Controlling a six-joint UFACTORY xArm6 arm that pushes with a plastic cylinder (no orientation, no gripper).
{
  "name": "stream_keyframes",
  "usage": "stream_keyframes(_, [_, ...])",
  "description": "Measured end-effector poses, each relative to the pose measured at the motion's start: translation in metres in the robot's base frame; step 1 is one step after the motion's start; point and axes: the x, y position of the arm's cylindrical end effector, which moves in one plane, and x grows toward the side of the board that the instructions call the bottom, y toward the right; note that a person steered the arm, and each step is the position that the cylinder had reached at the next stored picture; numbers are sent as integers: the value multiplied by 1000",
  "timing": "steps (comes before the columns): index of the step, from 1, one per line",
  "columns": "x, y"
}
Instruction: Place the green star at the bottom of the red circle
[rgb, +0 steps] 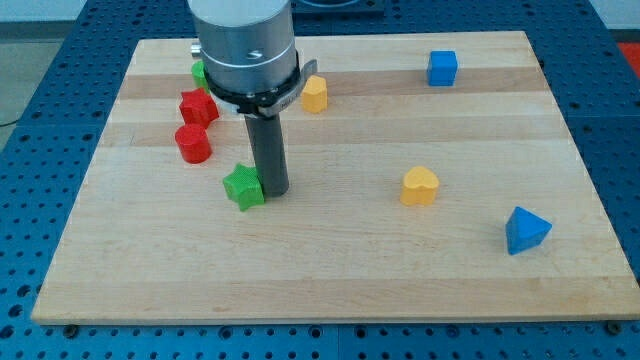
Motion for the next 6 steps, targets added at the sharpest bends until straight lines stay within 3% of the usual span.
stream_keyframes(4, [6,-39])
stream_keyframes(6, [31,-41])
